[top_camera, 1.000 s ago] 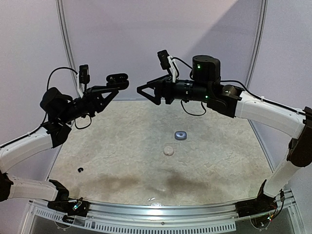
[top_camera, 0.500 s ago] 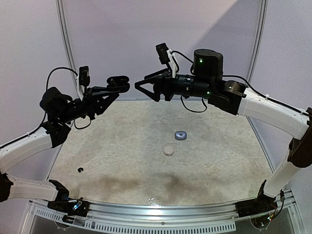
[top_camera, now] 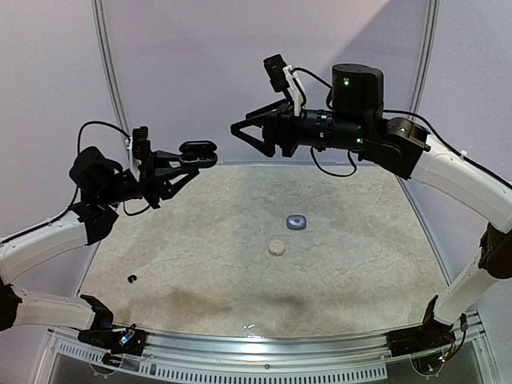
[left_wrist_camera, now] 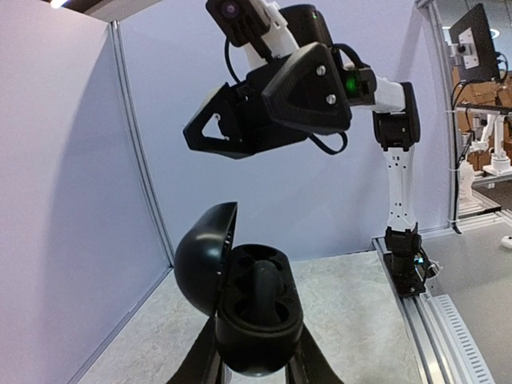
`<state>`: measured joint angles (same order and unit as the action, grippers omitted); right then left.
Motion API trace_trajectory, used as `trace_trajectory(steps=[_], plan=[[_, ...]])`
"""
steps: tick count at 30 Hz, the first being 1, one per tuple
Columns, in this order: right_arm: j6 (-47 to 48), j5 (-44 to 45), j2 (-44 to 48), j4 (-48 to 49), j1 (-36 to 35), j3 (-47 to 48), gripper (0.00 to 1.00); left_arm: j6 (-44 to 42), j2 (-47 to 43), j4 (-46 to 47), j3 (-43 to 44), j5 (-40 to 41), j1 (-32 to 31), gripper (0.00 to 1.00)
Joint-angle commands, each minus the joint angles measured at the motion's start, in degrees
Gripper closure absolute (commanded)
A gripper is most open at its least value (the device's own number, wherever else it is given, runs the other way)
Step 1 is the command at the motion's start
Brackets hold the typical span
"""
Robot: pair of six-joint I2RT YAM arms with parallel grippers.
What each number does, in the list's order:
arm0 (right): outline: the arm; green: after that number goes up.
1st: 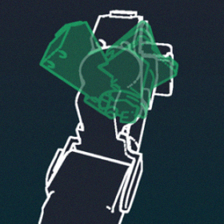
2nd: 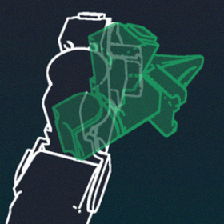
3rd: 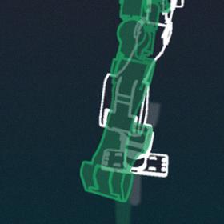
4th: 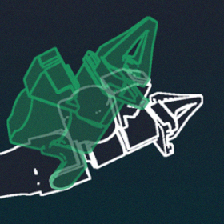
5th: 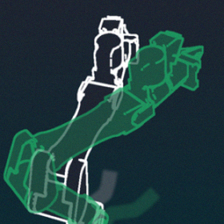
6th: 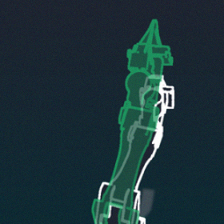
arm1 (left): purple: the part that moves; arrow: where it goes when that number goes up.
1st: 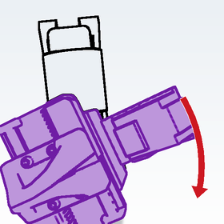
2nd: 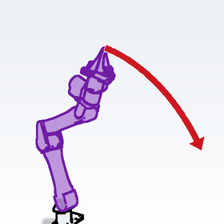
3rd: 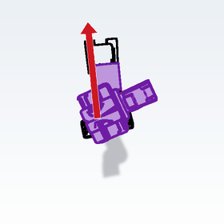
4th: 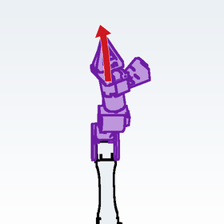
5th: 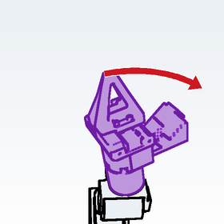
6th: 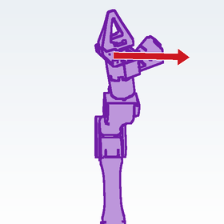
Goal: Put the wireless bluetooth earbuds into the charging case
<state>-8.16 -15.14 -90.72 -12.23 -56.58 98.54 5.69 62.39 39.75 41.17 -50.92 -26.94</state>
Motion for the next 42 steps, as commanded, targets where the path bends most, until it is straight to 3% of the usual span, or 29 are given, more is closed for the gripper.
trace_trajectory(steps=[1,11,23,42], plan=[[1.2,2.5,1.7,-5.0,-1.0,2.6,0.37,-1.5,2.2,3.5,-0.7,-5.2,-0.1,1.00],[1.4,1.6,-1.2,-9.9,-2.9,8.8,0.47,-0.1,3.6,3.3,0.0,-8.7,-0.4,1.00],[6.9,-1.9,-16.3,-27.6,-7.6,30.7,0.65,8.0,3.8,-3.5,0.8,-4.8,-0.4,1.00],[18.9,1.8,-20.3,-32.9,-8.3,30.9,0.76,4.0,3.0,-9.6,2.0,-3.3,-0.9,1.00]])
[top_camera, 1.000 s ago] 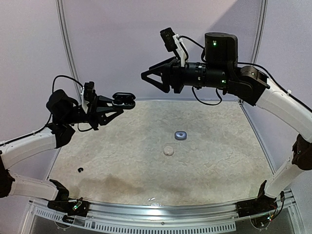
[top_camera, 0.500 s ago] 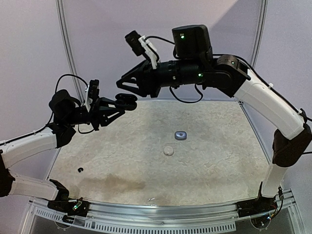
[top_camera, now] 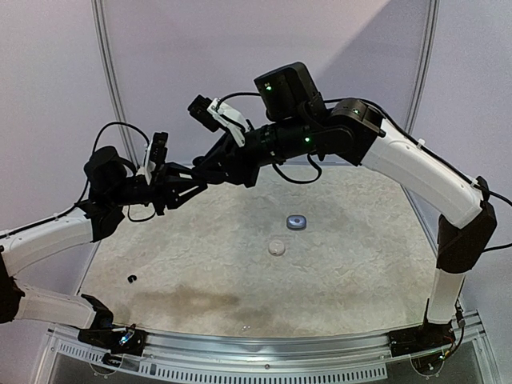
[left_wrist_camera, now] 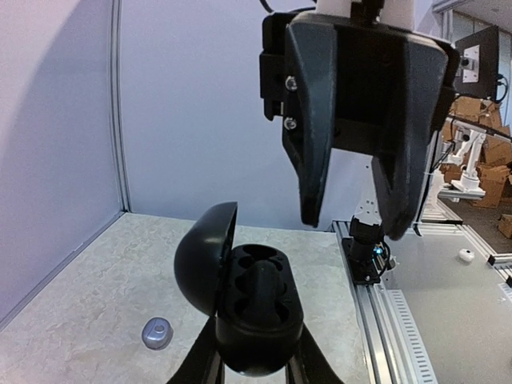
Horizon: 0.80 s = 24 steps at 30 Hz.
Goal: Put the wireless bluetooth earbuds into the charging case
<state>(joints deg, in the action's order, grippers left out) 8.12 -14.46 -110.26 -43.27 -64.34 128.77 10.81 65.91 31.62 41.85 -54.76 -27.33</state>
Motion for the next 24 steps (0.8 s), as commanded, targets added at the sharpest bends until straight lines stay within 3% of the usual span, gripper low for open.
trace_trajectory(steps=[1,24], plan=[[2.8,1.2,-0.8,-1.7,-0.6,0.7,0.76,-1.2,-0.5,-1.5,1.3,0.6,-0.5,1.00],[5.5,8.0,-3.0,0.0,-0.6,2.2,0.78,-4.9,-0.6,-2.3,1.4,-0.4,-1.3,1.00]])
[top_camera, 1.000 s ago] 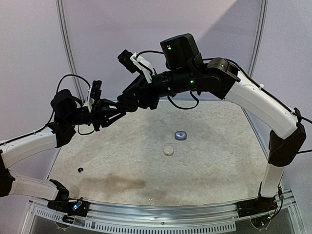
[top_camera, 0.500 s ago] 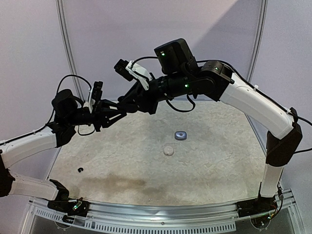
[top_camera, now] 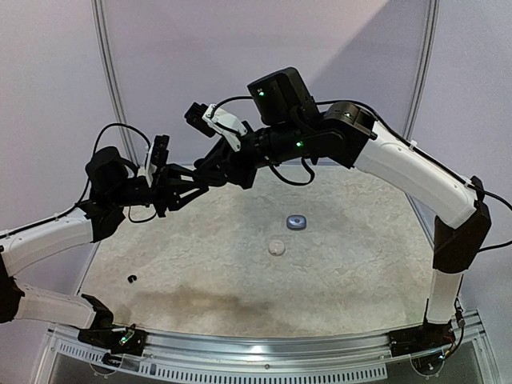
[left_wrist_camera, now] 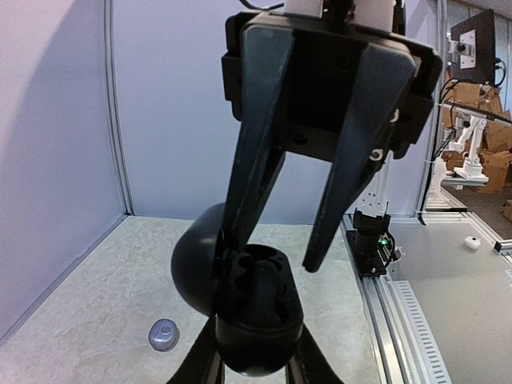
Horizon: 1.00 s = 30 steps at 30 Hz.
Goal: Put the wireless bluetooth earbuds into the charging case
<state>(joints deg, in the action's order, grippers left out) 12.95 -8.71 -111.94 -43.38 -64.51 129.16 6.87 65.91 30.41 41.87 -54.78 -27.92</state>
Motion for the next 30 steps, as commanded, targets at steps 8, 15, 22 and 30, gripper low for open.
trace_trajectory(steps=[8,15,22,30], plan=[[0.7,2.1,-3.1,-1.5,-0.4,3.6,0.78,-1.7,-0.7,-1.2,1.4,-0.5,-1.1,1.00],[1.2,1.7,-3.7,-3.5,-0.5,3.7,0.80,-2.0,-1.0,-1.8,1.3,-0.1,-1.1,1.00],[0.9,3.5,-3.8,-4.6,-0.5,3.7,0.82,-2.3,-1.0,-1.8,1.3,0.0,-1.1,1.00],[1.2,1.4,-3.2,-4.6,-0.5,3.7,0.97,-2.7,-1.0,-2.0,1.2,0.0,-1.1,1.00]])
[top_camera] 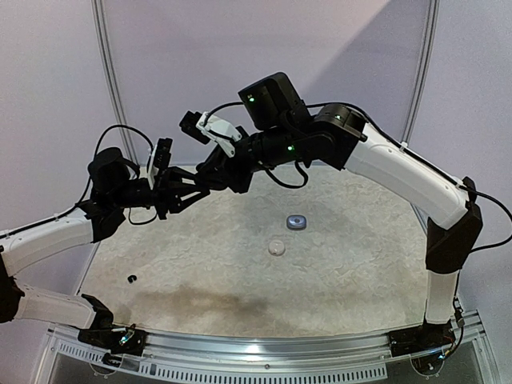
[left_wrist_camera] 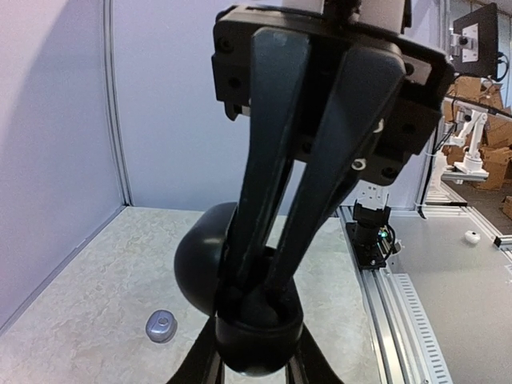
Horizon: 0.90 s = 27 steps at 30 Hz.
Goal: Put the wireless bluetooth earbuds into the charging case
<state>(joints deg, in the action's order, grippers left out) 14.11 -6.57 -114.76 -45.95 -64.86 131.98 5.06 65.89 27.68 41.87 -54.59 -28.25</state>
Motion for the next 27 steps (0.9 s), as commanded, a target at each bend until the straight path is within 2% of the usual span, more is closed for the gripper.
trace_trajectory(steps=[1,7,12,17,27], plan=[[0.0,-1.0,-0.3,-2.0,-0.1,0.9,0.99,-0.8,-1.0,0.7,1.2,-0.2,-0.8,1.00],[0.7,-1.6,2.2,0.2,0.0,-0.4,1.00,-0.1,-1.0,1.0,0.9,-0.4,-0.8,1.00],[-0.4,-2.8,7.4,6.8,0.5,-6.5,1.00,0.5,-1.0,0.9,0.8,-0.5,-0.8,1.00],[-1.0,-2.5,10.3,8.6,0.5,-10.7,1.00,1.1,-0.9,1.3,0.9,-0.7,-0.8,1.00],[-1.2,-2.6,12.0,10.6,0.5,-11.8,1.00,0.5,-0.5,0.5,1.3,-1.4,-0.8,1.00]])
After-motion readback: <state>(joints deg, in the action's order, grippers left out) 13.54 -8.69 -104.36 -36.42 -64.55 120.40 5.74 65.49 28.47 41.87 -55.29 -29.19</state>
